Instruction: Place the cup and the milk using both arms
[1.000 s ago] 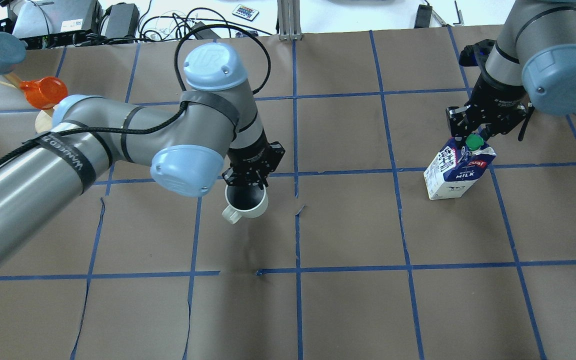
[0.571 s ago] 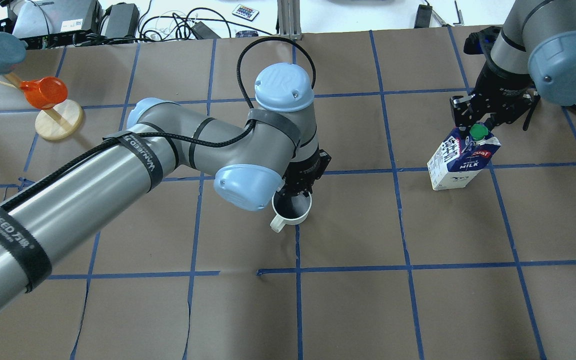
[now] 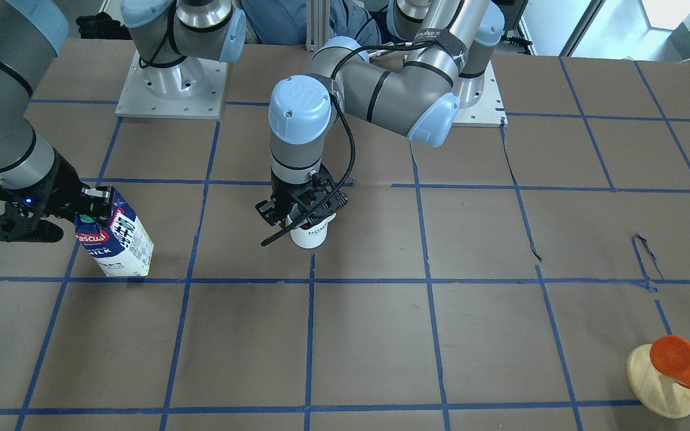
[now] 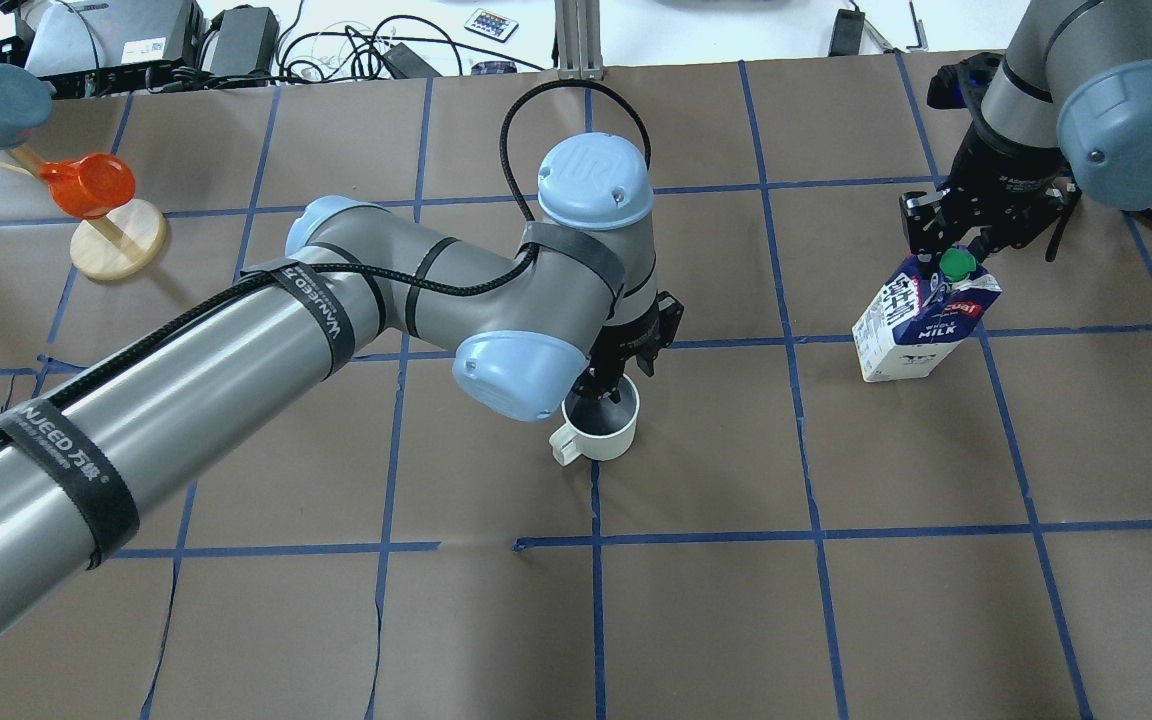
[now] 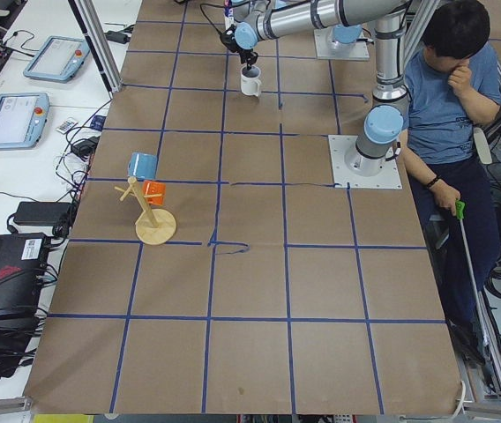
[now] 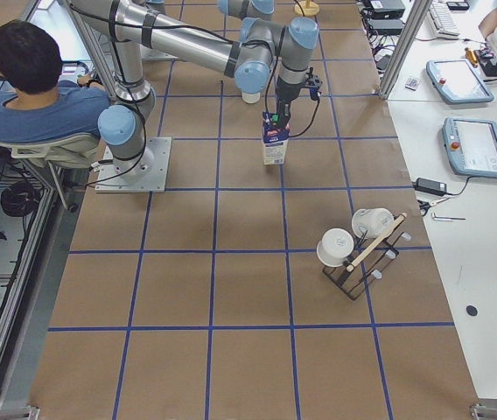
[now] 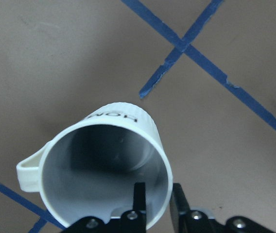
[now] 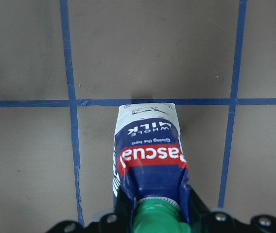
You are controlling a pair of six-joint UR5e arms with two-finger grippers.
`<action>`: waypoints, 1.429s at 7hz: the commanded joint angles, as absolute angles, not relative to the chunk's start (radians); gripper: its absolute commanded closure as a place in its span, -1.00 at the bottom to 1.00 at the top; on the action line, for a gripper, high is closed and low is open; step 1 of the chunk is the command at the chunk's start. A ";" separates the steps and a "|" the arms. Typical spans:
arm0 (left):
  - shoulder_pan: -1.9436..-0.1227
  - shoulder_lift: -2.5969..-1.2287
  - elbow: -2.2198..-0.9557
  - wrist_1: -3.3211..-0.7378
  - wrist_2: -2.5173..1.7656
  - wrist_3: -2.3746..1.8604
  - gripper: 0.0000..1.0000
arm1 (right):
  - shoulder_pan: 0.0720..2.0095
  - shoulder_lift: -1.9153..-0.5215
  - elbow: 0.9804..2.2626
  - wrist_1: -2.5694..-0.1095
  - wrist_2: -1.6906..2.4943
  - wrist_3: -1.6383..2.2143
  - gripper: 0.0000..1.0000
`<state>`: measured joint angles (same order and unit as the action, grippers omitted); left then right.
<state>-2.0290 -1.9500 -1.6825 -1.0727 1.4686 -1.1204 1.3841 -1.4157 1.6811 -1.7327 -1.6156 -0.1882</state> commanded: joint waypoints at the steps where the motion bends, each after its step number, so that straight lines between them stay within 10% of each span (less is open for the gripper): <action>1: -1.923 -1.910 -1.616 -1.154 1.470 -1.053 -1.00 | 1.403 -1.425 1.680 -1.706 -1.567 -0.134 0.54; 10: -1.600 -1.609 -1.494 -1.531 1.543 -0.077 -1.00 | 1.778 -1.402 1.690 -1.738 -1.489 0.270 0.53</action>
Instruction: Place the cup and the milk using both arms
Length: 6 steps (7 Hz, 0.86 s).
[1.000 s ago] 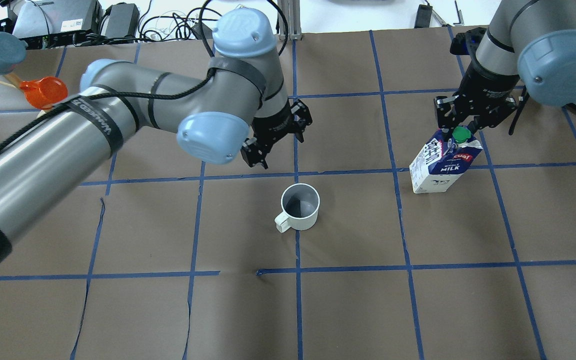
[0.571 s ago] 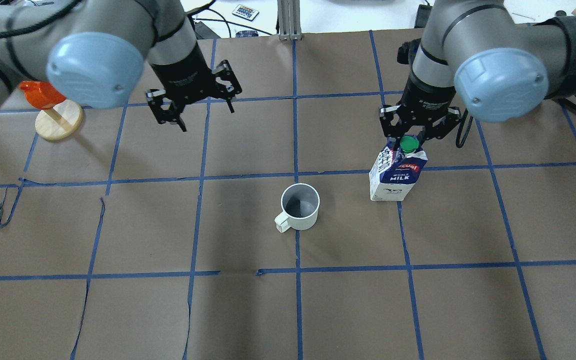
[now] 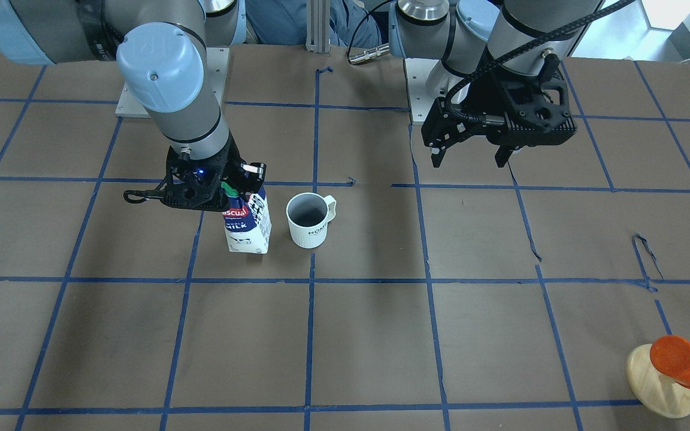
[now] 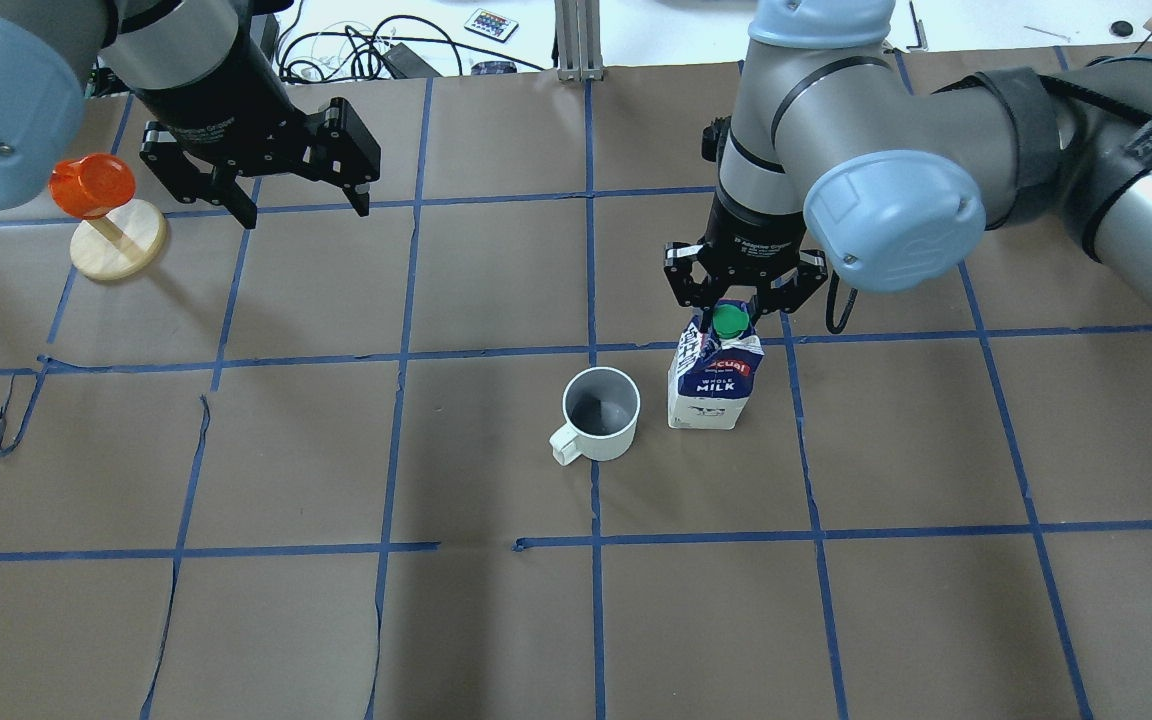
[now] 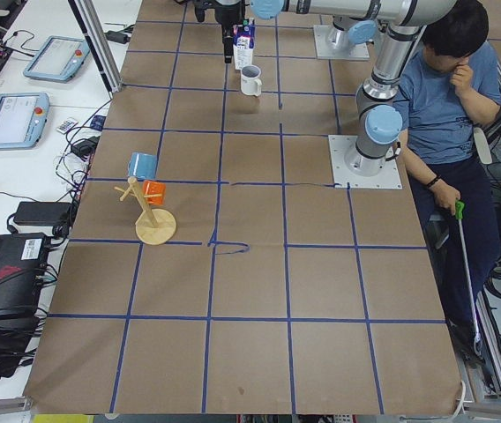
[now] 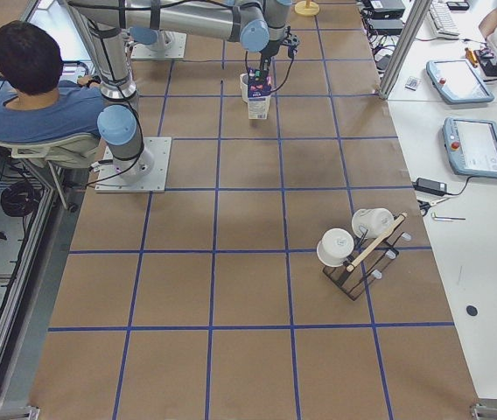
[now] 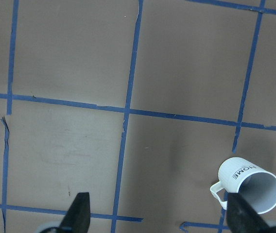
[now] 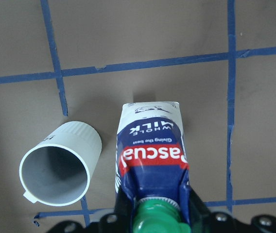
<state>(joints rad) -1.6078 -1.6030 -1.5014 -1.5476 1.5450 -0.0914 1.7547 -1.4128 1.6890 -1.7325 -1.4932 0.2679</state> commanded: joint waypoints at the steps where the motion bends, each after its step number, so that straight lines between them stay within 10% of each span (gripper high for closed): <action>1: -1.597 -1.603 -1.506 -1.520 1.545 -0.077 -1.00 | 1.789 -1.391 1.692 -1.762 -1.488 0.270 0.51; 5: -1.594 -1.611 -1.490 -1.525 1.584 0.002 -1.00 | 1.796 -1.381 1.715 -1.779 -1.450 0.272 0.41; 6: -1.595 -1.606 -1.497 -1.525 1.583 0.002 -1.00 | 1.796 -1.381 1.724 -1.787 -1.457 0.268 -0.38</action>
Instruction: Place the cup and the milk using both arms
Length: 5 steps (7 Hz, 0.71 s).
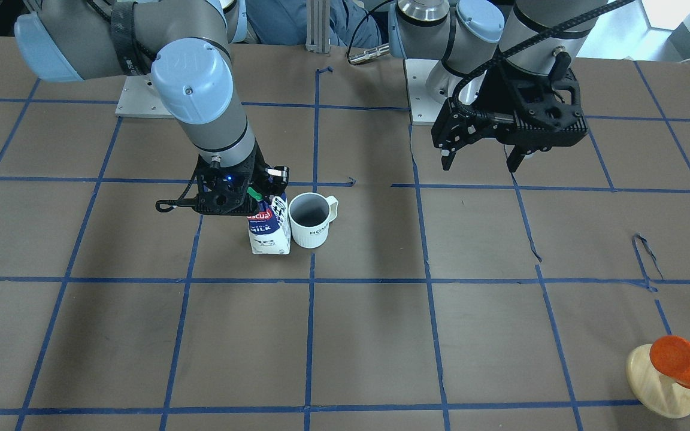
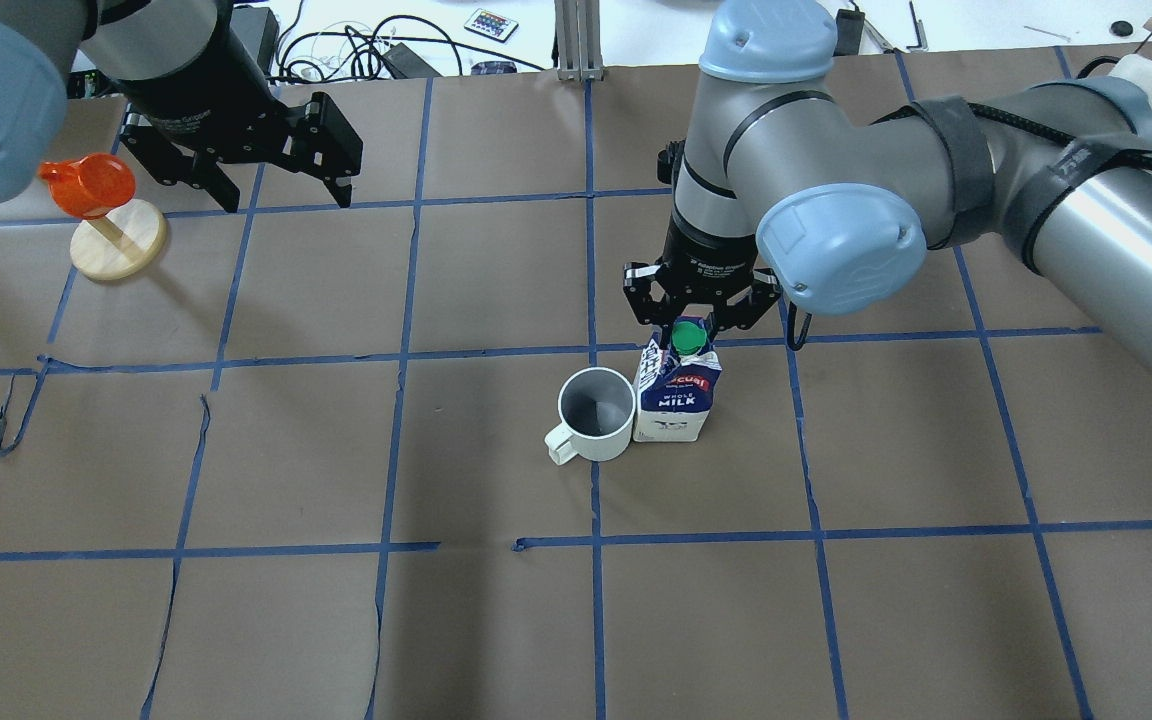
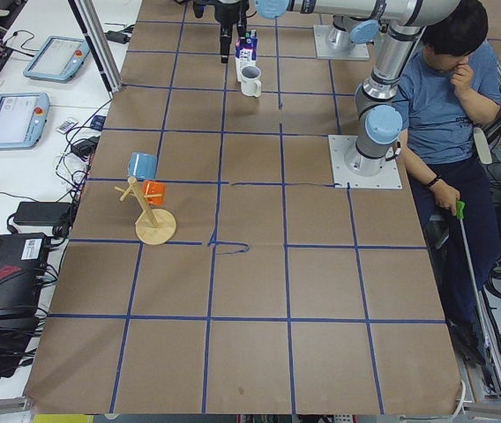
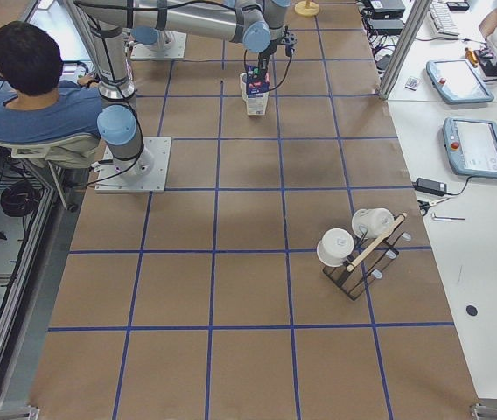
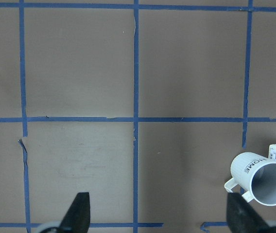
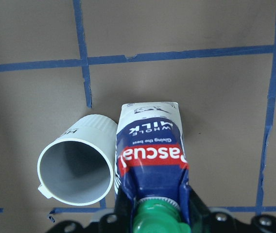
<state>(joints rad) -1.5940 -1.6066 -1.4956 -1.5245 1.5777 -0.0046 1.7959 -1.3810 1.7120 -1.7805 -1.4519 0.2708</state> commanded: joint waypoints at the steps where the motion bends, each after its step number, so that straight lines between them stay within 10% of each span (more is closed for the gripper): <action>1: -1.595 -1.602 -1.502 -1.525 1.585 0.002 -1.00 | 1.795 -1.379 1.724 -1.814 -1.462 0.268 -0.99; 5: -1.597 -1.600 -1.503 -1.526 1.585 0.002 -1.00 | 1.750 -1.429 1.622 -1.777 -1.540 0.250 -1.00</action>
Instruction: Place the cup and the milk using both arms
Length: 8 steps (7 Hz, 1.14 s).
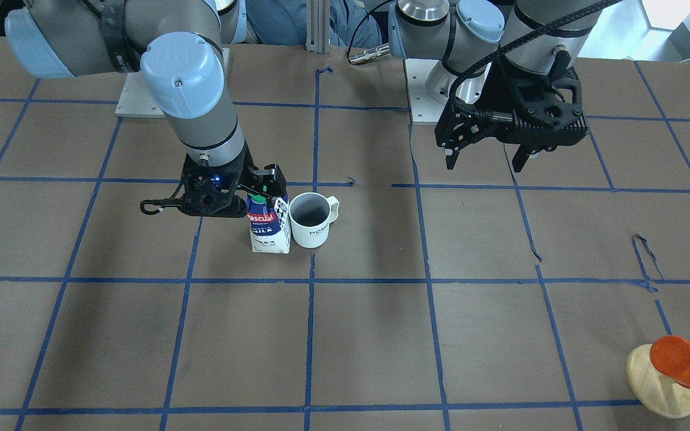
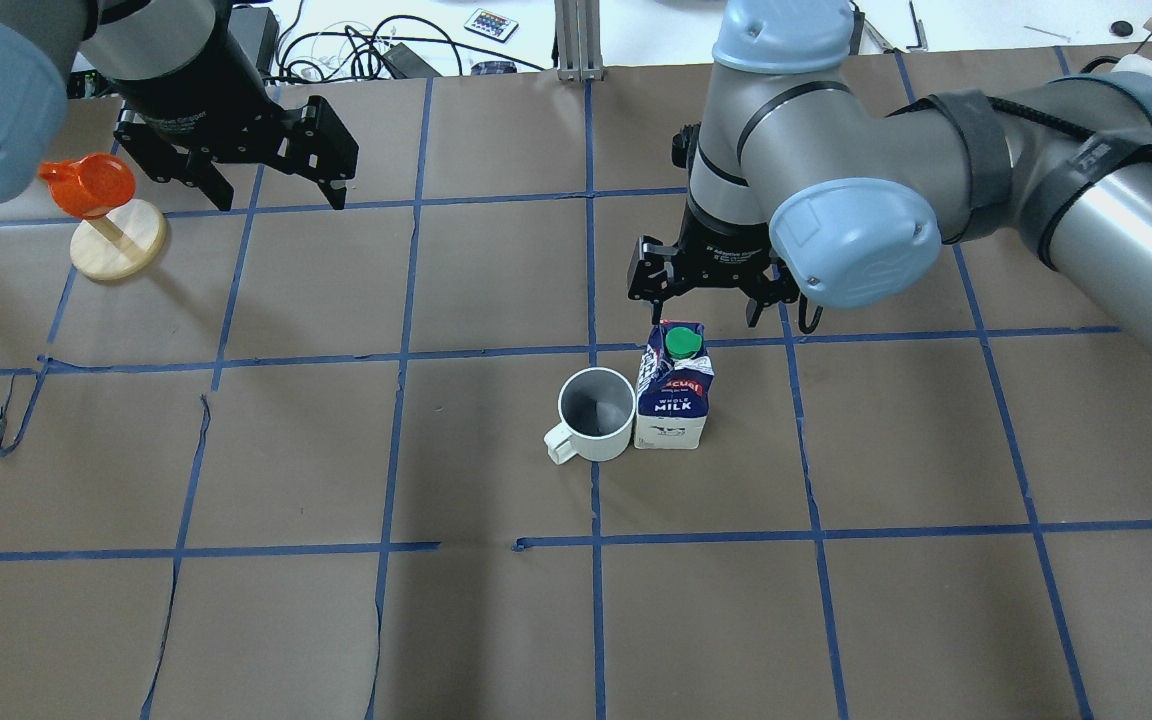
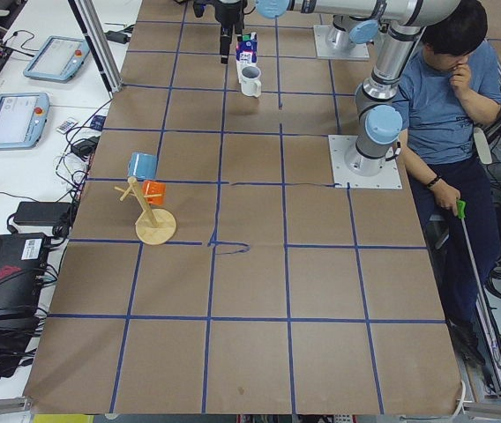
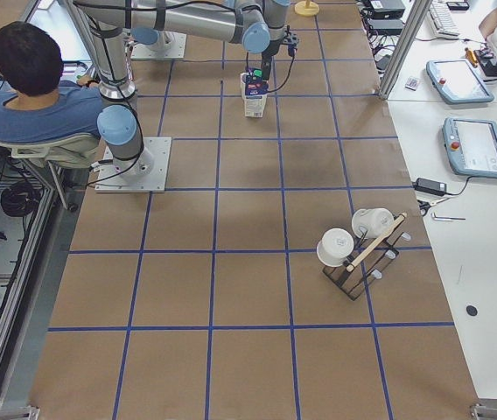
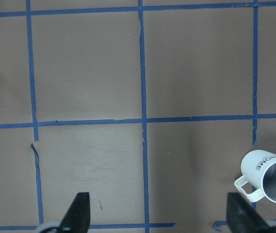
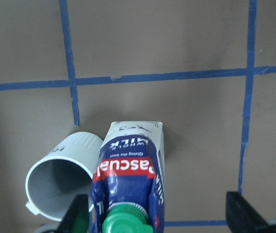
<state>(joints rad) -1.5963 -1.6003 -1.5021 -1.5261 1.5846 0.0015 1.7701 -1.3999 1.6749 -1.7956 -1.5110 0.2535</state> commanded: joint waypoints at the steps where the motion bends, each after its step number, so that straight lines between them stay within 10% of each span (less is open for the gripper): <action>1: -1.597 -1.598 -1.503 -1.528 1.586 0.002 -1.00 | 1.691 -1.445 1.599 -1.763 -1.545 0.245 -1.00; 8: -1.597 -1.594 -1.499 -1.526 1.588 0.002 -1.00 | 1.551 -1.591 1.601 -1.594 -1.580 -0.054 -1.00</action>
